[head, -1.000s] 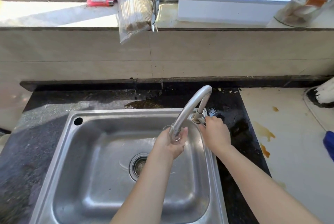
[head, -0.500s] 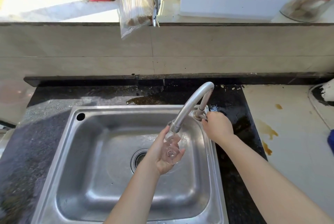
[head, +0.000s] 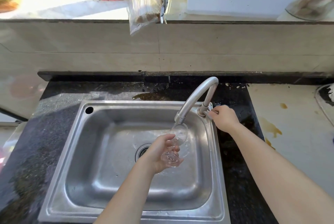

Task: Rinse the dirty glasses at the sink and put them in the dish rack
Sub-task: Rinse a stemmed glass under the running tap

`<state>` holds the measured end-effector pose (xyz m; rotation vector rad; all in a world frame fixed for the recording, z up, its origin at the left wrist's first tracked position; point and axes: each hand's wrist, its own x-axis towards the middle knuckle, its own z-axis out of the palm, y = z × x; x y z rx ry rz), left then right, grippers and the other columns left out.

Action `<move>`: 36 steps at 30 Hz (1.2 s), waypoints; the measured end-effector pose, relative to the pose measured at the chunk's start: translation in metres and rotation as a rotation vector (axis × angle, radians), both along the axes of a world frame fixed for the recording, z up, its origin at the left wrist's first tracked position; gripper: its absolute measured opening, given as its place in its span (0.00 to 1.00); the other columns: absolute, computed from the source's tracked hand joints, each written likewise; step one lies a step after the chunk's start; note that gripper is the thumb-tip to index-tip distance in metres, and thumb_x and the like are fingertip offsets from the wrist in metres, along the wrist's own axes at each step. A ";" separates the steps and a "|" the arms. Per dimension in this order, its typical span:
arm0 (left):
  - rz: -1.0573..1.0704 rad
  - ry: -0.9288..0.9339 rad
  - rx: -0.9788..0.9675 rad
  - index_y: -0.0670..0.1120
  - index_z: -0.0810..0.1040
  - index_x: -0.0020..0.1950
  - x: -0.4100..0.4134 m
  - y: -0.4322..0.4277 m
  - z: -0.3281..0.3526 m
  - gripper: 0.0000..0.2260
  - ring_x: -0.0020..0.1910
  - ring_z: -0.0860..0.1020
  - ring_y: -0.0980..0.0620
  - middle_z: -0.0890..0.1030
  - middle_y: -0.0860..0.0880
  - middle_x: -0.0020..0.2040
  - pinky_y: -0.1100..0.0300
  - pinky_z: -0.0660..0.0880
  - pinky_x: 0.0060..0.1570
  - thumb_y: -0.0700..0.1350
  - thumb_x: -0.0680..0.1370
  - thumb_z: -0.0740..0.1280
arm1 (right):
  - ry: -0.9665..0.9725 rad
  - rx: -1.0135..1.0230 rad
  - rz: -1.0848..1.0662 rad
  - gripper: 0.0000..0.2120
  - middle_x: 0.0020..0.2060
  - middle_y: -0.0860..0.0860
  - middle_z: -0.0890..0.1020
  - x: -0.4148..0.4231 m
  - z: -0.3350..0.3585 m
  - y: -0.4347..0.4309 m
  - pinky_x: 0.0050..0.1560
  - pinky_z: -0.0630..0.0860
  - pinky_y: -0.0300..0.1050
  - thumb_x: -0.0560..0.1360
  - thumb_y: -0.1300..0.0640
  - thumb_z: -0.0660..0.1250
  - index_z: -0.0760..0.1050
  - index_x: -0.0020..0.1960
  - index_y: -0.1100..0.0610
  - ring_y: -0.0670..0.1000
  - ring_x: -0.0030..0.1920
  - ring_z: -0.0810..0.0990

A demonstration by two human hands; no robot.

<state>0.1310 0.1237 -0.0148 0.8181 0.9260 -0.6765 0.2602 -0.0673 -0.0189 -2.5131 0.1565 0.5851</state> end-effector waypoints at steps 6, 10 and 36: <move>-0.321 -0.069 0.300 0.42 0.74 0.43 -0.011 0.012 0.011 0.06 0.30 0.71 0.50 0.75 0.46 0.34 0.52 0.79 0.41 0.36 0.78 0.60 | -0.710 -0.047 0.382 0.21 0.57 0.52 0.78 -0.068 0.004 0.016 0.56 0.72 0.50 0.69 0.69 0.66 0.75 0.60 0.57 0.56 0.58 0.74; -0.564 -0.170 0.477 0.41 0.75 0.44 -0.008 0.005 0.038 0.05 0.23 0.73 0.50 0.77 0.44 0.33 0.61 0.76 0.28 0.37 0.78 0.61 | -0.265 -0.087 0.840 0.37 0.75 0.49 0.58 -0.104 -0.013 0.031 0.74 0.56 0.54 0.70 0.62 0.68 0.59 0.75 0.46 0.54 0.75 0.55; -0.396 -0.566 0.825 0.43 0.86 0.40 -0.034 0.001 0.109 0.11 0.33 0.73 0.58 0.80 0.51 0.34 0.63 0.69 0.39 0.51 0.71 0.74 | -0.176 0.602 0.229 0.05 0.49 0.42 0.76 -0.144 0.030 0.041 0.58 0.73 0.48 0.74 0.46 0.67 0.75 0.50 0.39 0.48 0.56 0.74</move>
